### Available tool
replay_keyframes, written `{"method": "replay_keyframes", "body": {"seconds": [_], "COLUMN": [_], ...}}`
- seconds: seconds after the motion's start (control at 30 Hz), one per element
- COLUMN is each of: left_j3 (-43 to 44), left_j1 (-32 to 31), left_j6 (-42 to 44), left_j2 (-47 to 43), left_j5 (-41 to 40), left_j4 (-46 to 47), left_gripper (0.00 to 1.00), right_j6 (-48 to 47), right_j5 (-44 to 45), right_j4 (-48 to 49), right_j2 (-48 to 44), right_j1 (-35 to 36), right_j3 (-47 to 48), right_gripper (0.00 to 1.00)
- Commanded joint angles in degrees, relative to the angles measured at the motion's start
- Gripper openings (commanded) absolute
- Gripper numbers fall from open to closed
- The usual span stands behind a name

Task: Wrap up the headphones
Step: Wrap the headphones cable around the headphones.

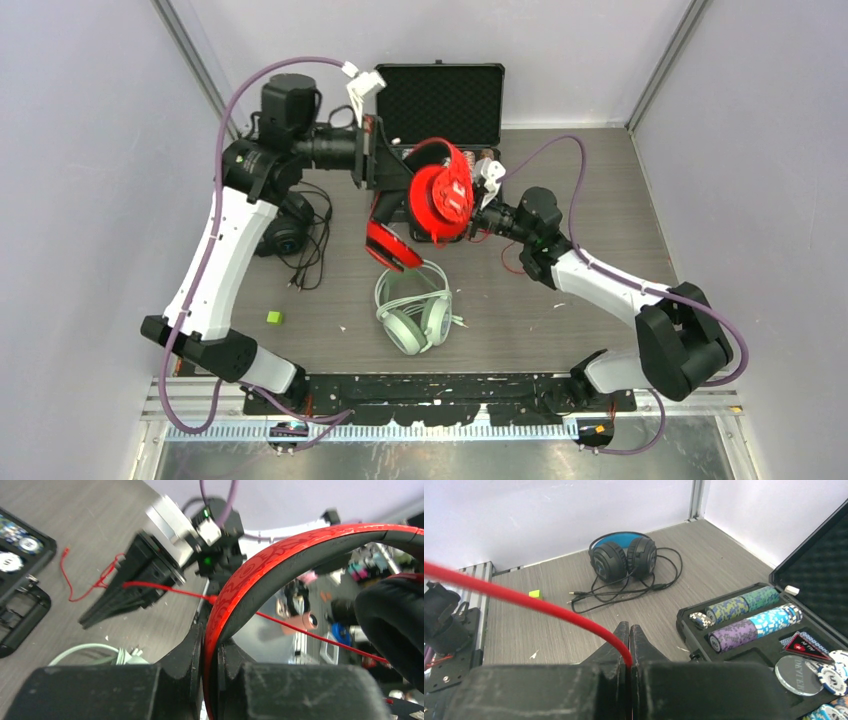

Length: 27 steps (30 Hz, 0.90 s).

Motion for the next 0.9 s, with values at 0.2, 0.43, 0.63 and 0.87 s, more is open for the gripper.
{"method": "replay_keyframes", "body": {"seconds": [0.2,0.43,0.63,0.87], "left_j3": [-0.63,-0.61,2.46,5.67], "left_j1": [-11.80,-16.65,-18.29,-18.58], "left_j6": [26.08,31.46,30.39,26.95], "left_j2": [-0.75,2.33,7.34,11.83], "left_j5": [-6.08,-29.72,-46.82,-61.58], "left_j4": [-24.24,-30.27,-33.76,-36.20], "left_gripper": [0.00,0.00,0.00,0.00], "right_j6": [1.34,2.60,1.55,5.11], "right_j5": [1.16,1.72,3.30,2.61], "right_j4": [-4.56,-25.05,-47.65,-63.88], "right_j2": [0.44,-2.98,-4.88,-2.82], "right_j1": [-4.03,-8.76,-8.95,-8.95], "right_j3": [7.05,14.11,23.56,34.30], "right_gripper": [0.01,0.01,0.01,0.01]}}
